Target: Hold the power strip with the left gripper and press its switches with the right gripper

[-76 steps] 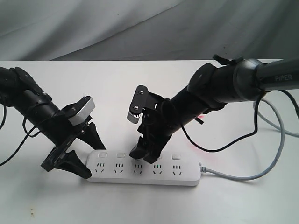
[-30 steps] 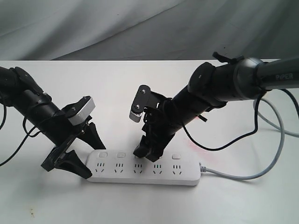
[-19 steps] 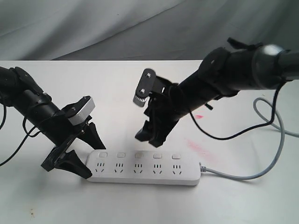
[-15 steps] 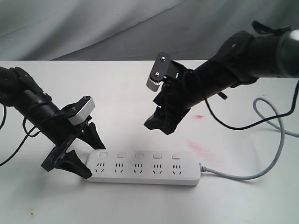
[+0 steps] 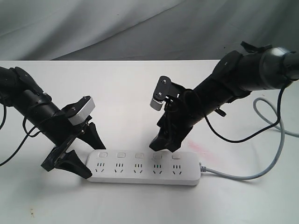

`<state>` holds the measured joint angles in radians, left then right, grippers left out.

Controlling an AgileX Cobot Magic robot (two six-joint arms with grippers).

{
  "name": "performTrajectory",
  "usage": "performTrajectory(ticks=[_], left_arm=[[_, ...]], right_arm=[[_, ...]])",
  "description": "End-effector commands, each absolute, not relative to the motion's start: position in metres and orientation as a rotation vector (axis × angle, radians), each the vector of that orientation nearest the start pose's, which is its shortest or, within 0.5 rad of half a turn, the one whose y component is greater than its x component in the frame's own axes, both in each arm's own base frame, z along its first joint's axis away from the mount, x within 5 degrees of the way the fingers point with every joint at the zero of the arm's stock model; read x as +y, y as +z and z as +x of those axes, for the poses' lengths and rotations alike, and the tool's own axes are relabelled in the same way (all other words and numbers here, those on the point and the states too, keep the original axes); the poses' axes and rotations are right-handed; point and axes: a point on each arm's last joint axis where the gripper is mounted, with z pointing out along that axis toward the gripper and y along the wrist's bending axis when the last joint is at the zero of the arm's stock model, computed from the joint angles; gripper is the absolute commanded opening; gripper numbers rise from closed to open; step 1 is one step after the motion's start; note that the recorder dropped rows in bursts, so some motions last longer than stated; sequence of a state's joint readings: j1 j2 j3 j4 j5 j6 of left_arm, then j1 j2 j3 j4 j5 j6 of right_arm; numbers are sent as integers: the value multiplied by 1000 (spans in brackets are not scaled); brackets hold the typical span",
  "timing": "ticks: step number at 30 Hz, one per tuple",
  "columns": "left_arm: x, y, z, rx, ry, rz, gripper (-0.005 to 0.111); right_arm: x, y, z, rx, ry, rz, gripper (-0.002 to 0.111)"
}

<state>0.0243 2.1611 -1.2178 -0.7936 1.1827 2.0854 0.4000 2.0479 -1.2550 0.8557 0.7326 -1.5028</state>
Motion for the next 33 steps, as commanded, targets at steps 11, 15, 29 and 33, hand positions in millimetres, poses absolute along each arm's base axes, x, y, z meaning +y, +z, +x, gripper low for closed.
performTrajectory(ticks=[11,15,29,33], left_arm=[[-49,88,352,1889,-864,1895,61],[-49,88,352,1889,-864,1895,61],[-49,88,352,1889,-864,1895,61],[-49,88,352,1889,-864,1895,61]], right_arm=[[194,133,342,2117,621,-1655,68],[194,133,343,2117,619,-1654,68],[193,132,344,2114,599,-1657,68],[194,128,344,2126,606,-1655,68]])
